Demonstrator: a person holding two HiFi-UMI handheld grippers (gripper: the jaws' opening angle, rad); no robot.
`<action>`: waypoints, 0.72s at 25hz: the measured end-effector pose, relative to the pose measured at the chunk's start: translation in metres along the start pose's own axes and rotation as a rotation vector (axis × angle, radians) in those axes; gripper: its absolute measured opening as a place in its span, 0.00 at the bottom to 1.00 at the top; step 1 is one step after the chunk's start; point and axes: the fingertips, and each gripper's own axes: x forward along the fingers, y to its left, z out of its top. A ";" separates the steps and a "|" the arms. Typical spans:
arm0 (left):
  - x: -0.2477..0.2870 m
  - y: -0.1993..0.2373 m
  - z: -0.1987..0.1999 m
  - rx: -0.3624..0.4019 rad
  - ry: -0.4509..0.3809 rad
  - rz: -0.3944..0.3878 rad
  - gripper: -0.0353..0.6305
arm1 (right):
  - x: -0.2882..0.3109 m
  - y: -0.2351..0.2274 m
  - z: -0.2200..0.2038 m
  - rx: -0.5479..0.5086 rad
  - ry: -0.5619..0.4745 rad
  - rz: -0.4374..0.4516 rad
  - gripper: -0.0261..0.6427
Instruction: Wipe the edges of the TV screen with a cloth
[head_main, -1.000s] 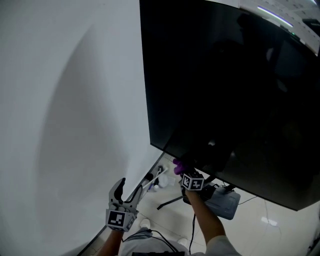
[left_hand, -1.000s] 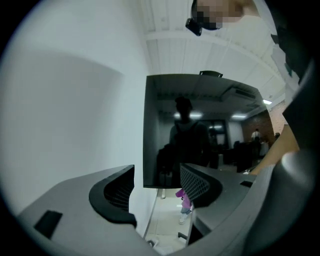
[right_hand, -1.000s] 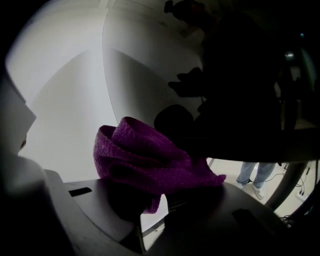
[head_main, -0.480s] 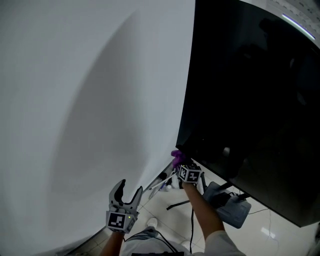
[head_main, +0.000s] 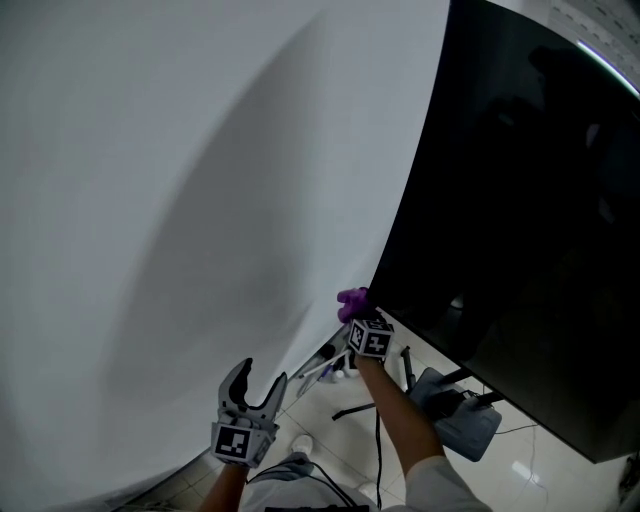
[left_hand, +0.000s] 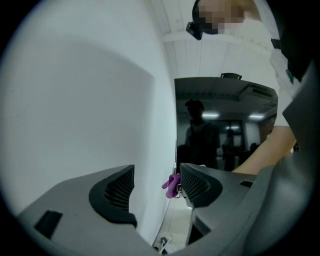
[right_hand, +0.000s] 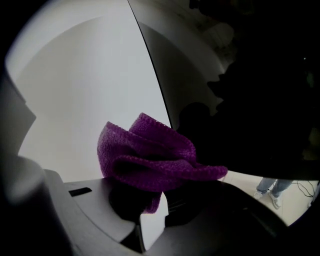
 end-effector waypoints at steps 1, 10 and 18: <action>0.001 0.000 0.001 -0.001 -0.005 -0.002 0.45 | 0.001 0.002 0.003 0.003 -0.001 0.002 0.13; 0.001 0.004 0.000 -0.039 -0.022 -0.001 0.45 | -0.005 0.024 0.058 -0.034 -0.099 0.008 0.13; 0.003 0.006 0.011 -0.052 -0.048 0.008 0.45 | -0.028 0.040 0.112 -0.033 -0.166 -0.004 0.12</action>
